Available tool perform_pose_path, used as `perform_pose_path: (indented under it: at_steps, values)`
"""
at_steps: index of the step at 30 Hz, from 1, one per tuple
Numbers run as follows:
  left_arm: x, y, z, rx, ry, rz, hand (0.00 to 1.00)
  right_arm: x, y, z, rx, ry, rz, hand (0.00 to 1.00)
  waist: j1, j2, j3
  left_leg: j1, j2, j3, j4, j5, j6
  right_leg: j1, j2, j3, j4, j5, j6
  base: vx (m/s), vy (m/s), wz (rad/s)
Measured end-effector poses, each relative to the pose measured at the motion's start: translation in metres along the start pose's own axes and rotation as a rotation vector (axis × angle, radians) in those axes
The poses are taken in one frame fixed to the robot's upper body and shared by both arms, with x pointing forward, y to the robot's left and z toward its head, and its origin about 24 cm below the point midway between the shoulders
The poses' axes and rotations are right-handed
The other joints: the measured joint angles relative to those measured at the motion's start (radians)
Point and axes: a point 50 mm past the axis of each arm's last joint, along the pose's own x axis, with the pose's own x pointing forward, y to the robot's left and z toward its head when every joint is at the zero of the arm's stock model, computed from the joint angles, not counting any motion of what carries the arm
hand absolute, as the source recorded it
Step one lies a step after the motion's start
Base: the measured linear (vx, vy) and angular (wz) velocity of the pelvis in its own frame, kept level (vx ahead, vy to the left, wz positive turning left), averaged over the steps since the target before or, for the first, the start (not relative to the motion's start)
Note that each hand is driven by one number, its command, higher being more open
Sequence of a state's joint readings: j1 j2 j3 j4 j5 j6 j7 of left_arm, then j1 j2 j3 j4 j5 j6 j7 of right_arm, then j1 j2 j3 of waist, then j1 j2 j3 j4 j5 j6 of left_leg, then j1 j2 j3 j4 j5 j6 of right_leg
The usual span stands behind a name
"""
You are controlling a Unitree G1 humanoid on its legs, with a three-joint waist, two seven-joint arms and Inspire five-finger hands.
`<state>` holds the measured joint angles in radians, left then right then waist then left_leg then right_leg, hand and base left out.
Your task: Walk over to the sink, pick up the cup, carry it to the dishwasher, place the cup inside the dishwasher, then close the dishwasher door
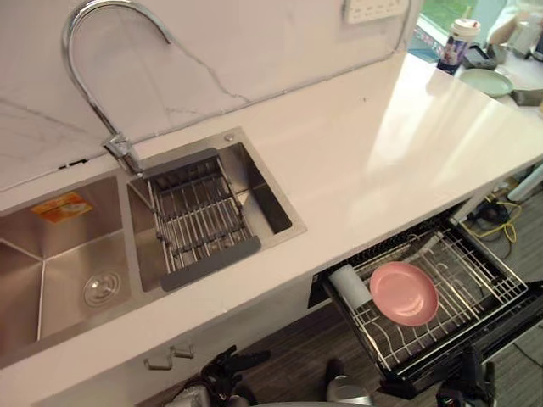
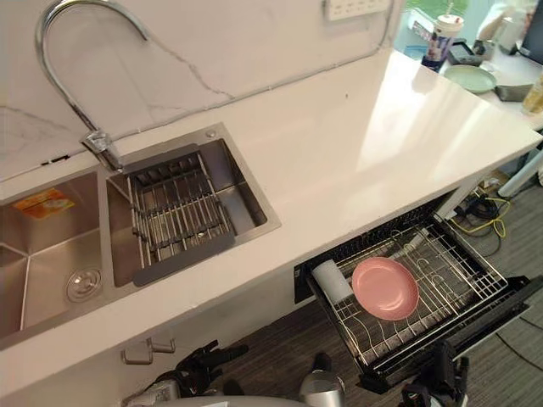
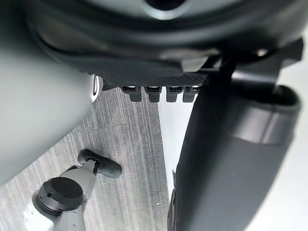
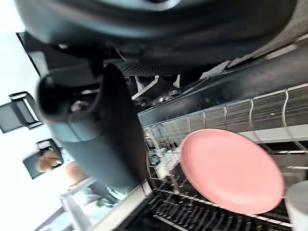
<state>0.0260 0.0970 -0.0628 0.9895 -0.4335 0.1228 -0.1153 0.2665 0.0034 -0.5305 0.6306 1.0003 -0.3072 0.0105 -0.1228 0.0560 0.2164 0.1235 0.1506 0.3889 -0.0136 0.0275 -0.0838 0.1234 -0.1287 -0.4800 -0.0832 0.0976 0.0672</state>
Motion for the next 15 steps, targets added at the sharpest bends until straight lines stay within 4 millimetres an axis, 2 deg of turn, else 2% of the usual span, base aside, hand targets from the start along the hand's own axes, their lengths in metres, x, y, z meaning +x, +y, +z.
perform_pose_path:
  at_steps: [3,7,10,11,15]
  values:
    - [0.000,0.002,0.000,-0.024,-0.005,0.007,1.00,0.000,-0.002,-0.003,0.001,0.014,0.000,1.00,0.011,-0.004,-0.001,0.009,-0.003,-0.026,-0.002,0.004,-0.001,0.023,-0.002,-0.024,0.000,-0.005,0.003,0.05,0.016,0.22]
    - [-0.001,0.004,-0.001,-0.041,-0.012,0.013,1.00,0.003,0.006,-0.007,-0.046,0.042,0.059,1.00,0.029,-0.006,-0.002,0.009,-0.011,-0.050,-0.002,0.012,0.001,0.038,-0.005,-0.052,0.000,-0.007,0.005,-0.01,0.025,0.18]
    - [-0.002,0.005,-0.001,-0.064,-0.031,0.009,1.00,0.008,0.020,-0.013,-0.061,0.084,0.111,1.00,0.039,-0.006,-0.002,0.008,-0.012,-0.076,-0.001,0.021,0.003,0.052,-0.005,-0.077,0.000,-0.015,0.012,-0.04,0.010,0.23]
    - [-0.002,0.005,0.000,-0.072,-0.044,0.008,1.00,0.011,0.026,-0.014,-0.061,0.103,0.136,1.00,0.058,-0.006,-0.002,0.005,-0.011,-0.084,-0.001,0.025,0.002,0.053,-0.003,-0.084,-0.001,-0.016,0.010,-0.05,0.006,0.17]
    - [-0.003,0.008,0.003,-0.107,-0.077,0.010,1.00,0.020,0.042,-0.013,-0.106,0.165,0.216,1.00,0.083,-0.005,-0.003,-0.015,-0.010,-0.116,0.004,0.031,-0.002,0.058,-0.001,-0.117,-0.001,-0.017,0.008,-0.03,0.009,0.23]
